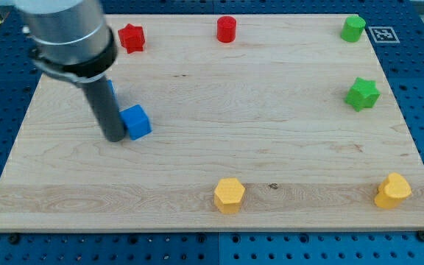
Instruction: Nudge the yellow hexagon down a bit
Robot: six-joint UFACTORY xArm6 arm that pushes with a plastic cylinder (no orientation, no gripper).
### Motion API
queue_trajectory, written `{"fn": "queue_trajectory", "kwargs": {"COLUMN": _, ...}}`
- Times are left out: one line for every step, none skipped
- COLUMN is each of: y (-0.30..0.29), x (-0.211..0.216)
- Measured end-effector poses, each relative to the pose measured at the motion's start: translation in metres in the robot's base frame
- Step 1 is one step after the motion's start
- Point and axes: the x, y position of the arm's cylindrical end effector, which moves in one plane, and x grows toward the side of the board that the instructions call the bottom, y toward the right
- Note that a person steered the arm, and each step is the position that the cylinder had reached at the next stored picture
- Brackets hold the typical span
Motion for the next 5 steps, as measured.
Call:
{"fn": "queue_trajectory", "kwargs": {"y": 0.029, "x": -0.017}}
{"fn": "queue_trajectory", "kwargs": {"y": 0.031, "x": -0.018}}
{"fn": "queue_trajectory", "kwargs": {"y": 0.036, "x": 0.008}}
{"fn": "queue_trajectory", "kwargs": {"y": 0.036, "x": 0.015}}
{"fn": "queue_trajectory", "kwargs": {"y": 0.047, "x": 0.015}}
